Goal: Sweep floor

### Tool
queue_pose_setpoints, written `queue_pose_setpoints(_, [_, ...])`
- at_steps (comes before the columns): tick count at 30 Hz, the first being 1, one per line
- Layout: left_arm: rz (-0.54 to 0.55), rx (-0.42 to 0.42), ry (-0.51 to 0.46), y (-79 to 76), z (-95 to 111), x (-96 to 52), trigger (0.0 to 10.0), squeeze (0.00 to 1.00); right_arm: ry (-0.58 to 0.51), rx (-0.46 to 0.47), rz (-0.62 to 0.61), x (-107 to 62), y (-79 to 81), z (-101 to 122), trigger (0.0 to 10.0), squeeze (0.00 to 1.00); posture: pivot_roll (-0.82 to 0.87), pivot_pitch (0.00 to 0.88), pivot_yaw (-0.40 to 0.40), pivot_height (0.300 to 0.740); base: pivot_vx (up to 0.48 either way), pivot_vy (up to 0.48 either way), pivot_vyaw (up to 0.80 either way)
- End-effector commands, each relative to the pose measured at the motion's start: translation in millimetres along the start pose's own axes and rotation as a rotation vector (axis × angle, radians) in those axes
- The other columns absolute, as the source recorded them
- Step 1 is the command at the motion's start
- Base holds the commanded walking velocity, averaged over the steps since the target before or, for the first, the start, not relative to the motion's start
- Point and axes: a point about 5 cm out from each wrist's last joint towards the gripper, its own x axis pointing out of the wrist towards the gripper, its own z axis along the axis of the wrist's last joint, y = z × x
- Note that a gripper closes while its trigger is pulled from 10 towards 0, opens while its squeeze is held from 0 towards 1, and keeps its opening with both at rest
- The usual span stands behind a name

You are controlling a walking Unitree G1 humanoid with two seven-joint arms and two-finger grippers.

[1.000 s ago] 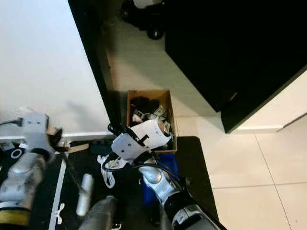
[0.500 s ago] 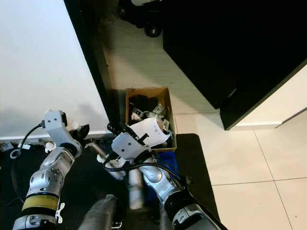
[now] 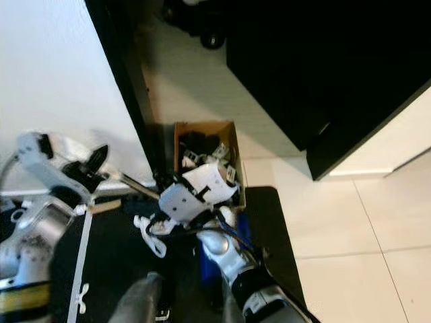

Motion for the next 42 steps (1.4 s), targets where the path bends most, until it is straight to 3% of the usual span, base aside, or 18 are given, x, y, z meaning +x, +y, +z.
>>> queue_pose_setpoints(1, [0.014,0.06,0.011,4.7,3,-7.5,10.0,0.0,0.075,0.033,0.017,-10.5,7.5,-13,10.0,0.0,0.15,0.263,0.004,0.74,0.0,0.0,0.0])
queue_pose_setpoints(3, [0.042,0.161,0.089,11.3,-4,-14.2,10.0,0.0,0.075,0.033,0.018,-10.9,7.3,-13,10.0,0.0,0.16,0.264,0.001,0.74,0.0,0.0,0.0])
queue_pose_setpoints(11, [0.128,0.168,0.225,20.5,-47,-10.3,10.0,0.0,0.07,0.033,0.021,-9.6,7.4,-12,10.0,0.0,0.14,0.275,-0.006,0.74,0.0,0.0,0.0])
queue_pose_setpoints(13, [0.174,0.158,0.281,25.8,-73,-4.1,10.0,0.0,0.065,0.031,0.024,-9.5,7.5,-11,10.0,0.0,0.12,0.279,-0.006,0.74,0.0,0.0,0.0])
queue_pose_setpoints(18, [0.192,0.168,0.324,24.5,-90,0.9,10.0,0.0,0.061,0.026,0.023,-11.4,6.0,-11,10.0,0.0,0.1,0.278,0.0,0.74,0.0,0.0,0.0])
queue_pose_setpoints(22, [0.09,0.113,0.227,8.7,-67,4.0,10.0,0.0,0.072,0.018,0.002,-15.6,1.4,-15,10.0,0.0,0.1,0.272,0.015,0.74,0.0,0.0,0.0])
queue_pose_setpoints(26, [0.029,0.099,0.179,2.6,-52,1.9,10.0,0.0,0.077,0.017,0.0,-16.8,1.1,-16,10.0,0.0,0.1,0.27,0.017,0.74,0.0,0.0,0.0])
queue_pose_setpoints(27, [-0.031,0.11,0.123,-3.9,-33,-1.7,10.0,0.0,0.079,0.018,-0.002,-17.5,1.3,-16,10.0,0.0,0.11,0.269,0.018,0.74,0.0,0.0,0.0])
queue_pose_setpoints(28, [-0.031,0.11,0.123,-3.9,-33,-1.7,10.0,0.0,0.079,0.018,-0.002,-17.5,1.3,-16,10.0,0.0,0.11,0.269,0.018,0.74,0.0,0.0,0.0])
queue_pose_setpoints(31, [-0.104,0.16,0.052,-13.9,-3,-8.1,10.0,0.0,0.08,0.02,-0.001,-16.9,1.6,-16,10.0,0.0,0.13,0.268,0.011,0.74,0.0,0.0,0.0])
queue_pose_setpoints(32, [-0.104,0.16,0.052,-13.9,-3,-8.1,10.0,0.0,0.08,0.02,-0.001,-16.9,1.6,-16,10.0,0.0,0.13,0.268,0.011,0.74,0.0,0.0,0.0])
queue_pose_setpoints(35, [-0.191,0.235,-0.011,-28.5,32,-20.4,10.0,0.0,0.075,0.023,0.0,-14.4,-0.8,-15,10.0,0.0,0.16,0.265,0.008,0.74,0.0,0.0,0.0])
queue_pose_setpoints(37, [-0.208,0.249,-0.014,-31.6,36,-23.5,10.0,0.0,0.073,0.023,0.0,-13.8,-1.6,-14,10.0,0.0,0.16,0.265,0.008,0.74,0.0,0.0,0.0])
queue_pose_setpoints(38, [-0.249,0.305,-0.001,-35.3,48,-35.3,10.0,0.0,0.059,0.024,-0.012,-11.3,-5.8,-12,10.0,0.0,0.16,0.263,0.008,0.74,0.0,0.0,0.0])
queue_pose_setpoints(42, [-0.274,0.381,0.036,-35.0,59,-50.4,10.0,0.0,0.036,0.03,-0.036,-8.6,-13.2,-7,10.0,0.0,0.18,0.262,0.01,0.74,0.0,0.0,0.0])
